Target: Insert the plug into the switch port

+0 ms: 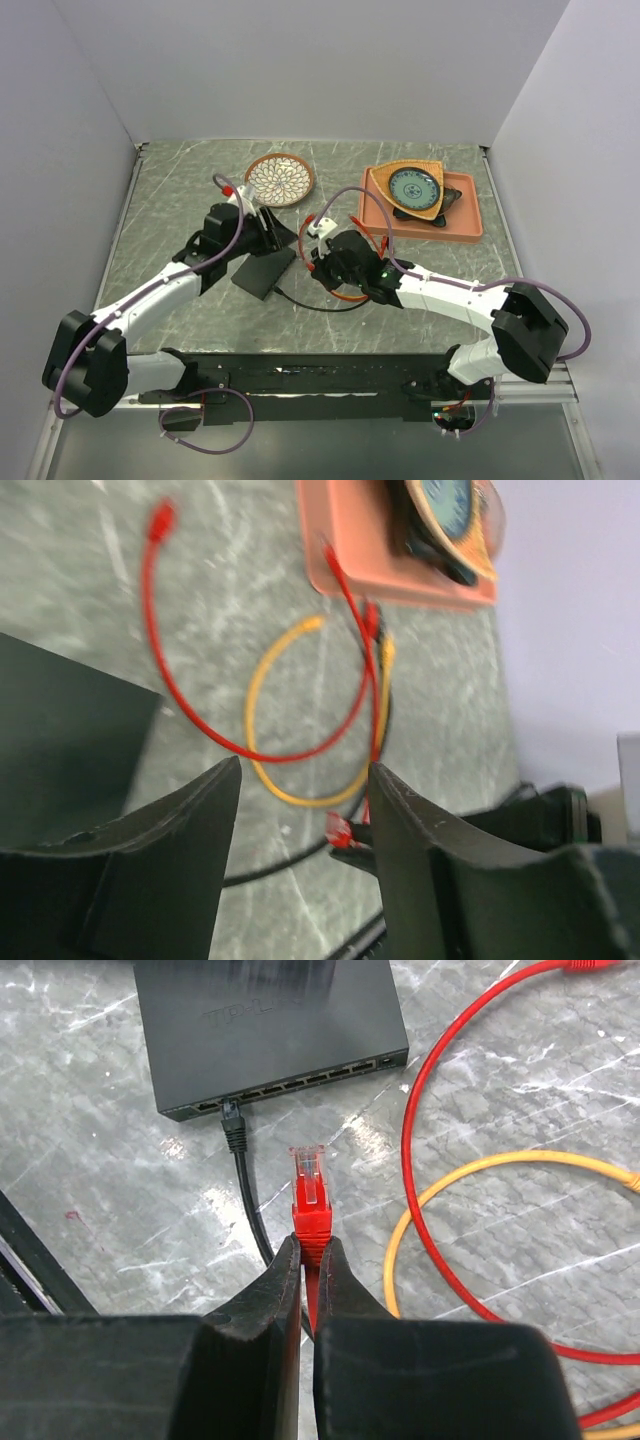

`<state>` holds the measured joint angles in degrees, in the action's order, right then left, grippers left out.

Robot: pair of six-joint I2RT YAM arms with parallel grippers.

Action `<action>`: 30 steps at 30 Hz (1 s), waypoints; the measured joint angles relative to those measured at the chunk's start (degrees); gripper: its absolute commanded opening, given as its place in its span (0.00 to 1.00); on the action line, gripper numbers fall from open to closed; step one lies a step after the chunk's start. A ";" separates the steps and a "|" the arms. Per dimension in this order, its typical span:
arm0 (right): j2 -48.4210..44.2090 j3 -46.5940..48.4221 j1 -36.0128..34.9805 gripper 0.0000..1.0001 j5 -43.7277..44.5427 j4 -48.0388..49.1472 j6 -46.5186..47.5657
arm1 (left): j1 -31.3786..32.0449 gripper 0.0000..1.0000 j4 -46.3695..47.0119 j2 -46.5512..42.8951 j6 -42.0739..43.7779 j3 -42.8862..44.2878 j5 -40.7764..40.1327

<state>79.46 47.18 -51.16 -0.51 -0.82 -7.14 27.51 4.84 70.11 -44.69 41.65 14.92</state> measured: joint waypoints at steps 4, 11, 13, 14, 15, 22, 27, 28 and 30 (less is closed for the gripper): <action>0.11 0.00 0.04 0.00 -0.09 0.00 0.72 | -2.40 0.63 -4.15 0.31 2.73 3.08 -2.43; 3.08 0.20 0.04 0.00 -0.72 -0.81 2.05 | -10.03 0.63 -8.81 3.50 5.35 4.00 -2.75; 4.57 0.50 0.04 0.00 -1.01 -1.38 2.29 | -12.61 0.63 -9.75 4.52 6.08 4.00 -2.67; 5.11 0.50 0.04 0.00 -1.14 -1.46 2.36 | -13.77 0.63 -10.01 4.96 6.21 4.00 -2.64; 5.57 0.50 0.04 0.00 -1.53 -1.79 2.40 | -14.99 0.63 -10.10 5.57 6.43 4.00 -2.56; 7.54 2.01 0.04 0.00 -3.54 -2.23 2.97 | -18.64 0.62 -10.01 9.99 8.35 4.00 -1.92; 11.13 5.20 0.04 0.00 -5.20 -2.82 3.78 | -19.87 0.62 -8.33 14.03 9.31 3.69 -0.31; 11.93 5.92 0.04 0.00 -5.46 -3.15 4.02 | -19.98 0.61 -7.45 14.47 9.40 3.21 0.20; 13.57 7.08 0.04 0.00 -6.32 -3.30 4.39 | -20.00 0.60 -5.62 14.75 9.42 1.86 1.16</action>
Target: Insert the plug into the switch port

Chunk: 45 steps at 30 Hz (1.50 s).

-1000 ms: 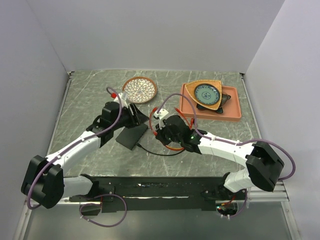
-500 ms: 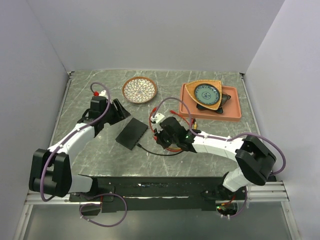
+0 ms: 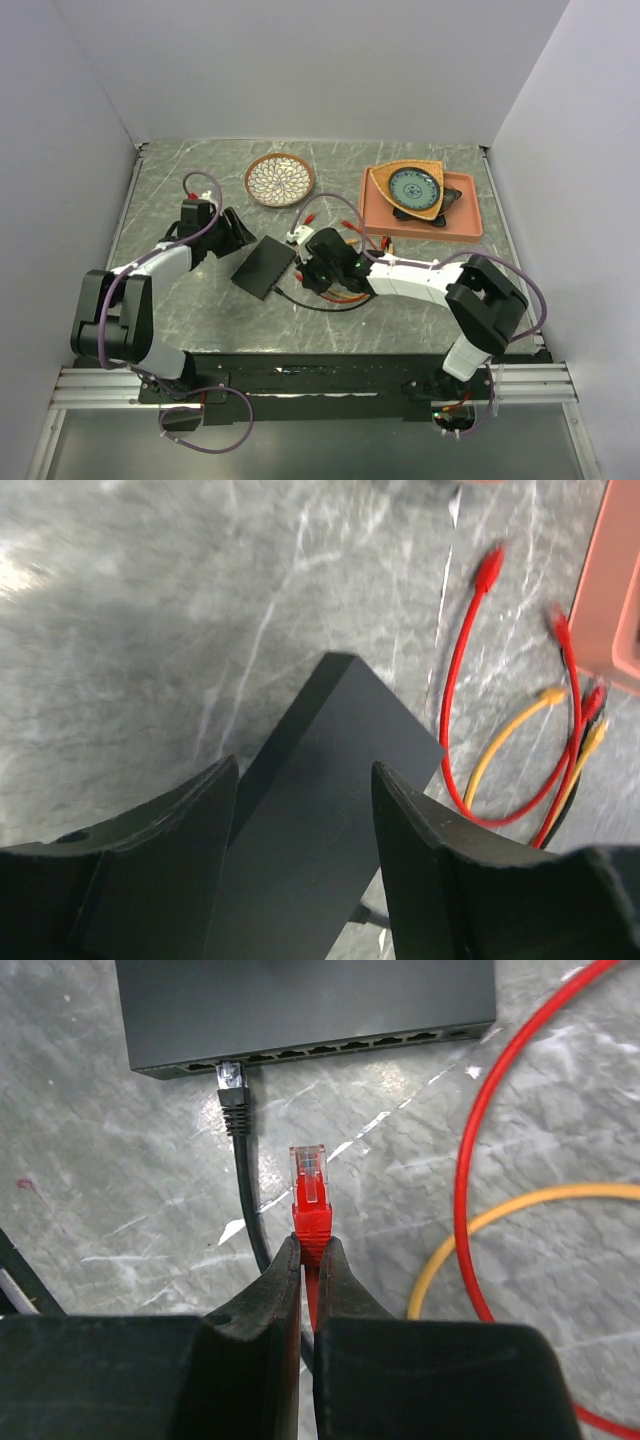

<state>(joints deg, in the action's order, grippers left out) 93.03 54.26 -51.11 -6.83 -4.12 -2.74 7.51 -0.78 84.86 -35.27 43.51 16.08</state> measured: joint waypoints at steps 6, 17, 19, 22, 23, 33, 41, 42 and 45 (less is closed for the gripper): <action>4.61 2.89 -0.04 0.00 -1.22 -1.84 1.16 | 0.02 0.58 3.37 2.25 0.15 -1.81 2.40; 10.97 9.40 -1.16 0.00 -0.70 -6.25 3.48 | 0.00 0.52 7.13 6.91 0.15 -3.54 6.51; 12.07 10.51 -1.55 0.00 -0.26 -6.67 3.96 | -0.04 0.53 7.28 6.91 0.17 -3.58 6.75; 13.09 10.75 -2.27 0.00 0.07 -7.26 4.31 | -0.20 0.53 7.50 6.91 0.20 -3.85 7.06; 13.44 10.75 -2.60 0.00 0.26 -7.72 4.37 | -0.20 0.53 7.61 6.91 0.22 -3.93 7.08; 14.47 11.85 -3.45 0.00 1.79 -8.83 4.26 | -0.22 0.53 7.91 6.88 0.76 -4.17 7.28; 14.71 12.13 -4.02 0.00 3.87 -8.79 3.89 | -0.24 0.52 8.11 6.75 0.79 -4.39 7.39; 14.73 12.13 -4.13 0.00 4.13 -8.72 3.87 | -0.26 0.52 8.13 6.75 0.79 -4.39 7.43; 14.91 12.13 -4.35 0.00 5.20 -8.39 3.82 | -0.31 0.52 8.50 6.75 0.76 -4.63 7.54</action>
<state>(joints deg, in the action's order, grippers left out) 107.94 66.39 -55.46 -1.63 -12.51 1.08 7.20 7.73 91.61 -34.50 38.87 23.62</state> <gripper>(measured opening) 0.055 0.525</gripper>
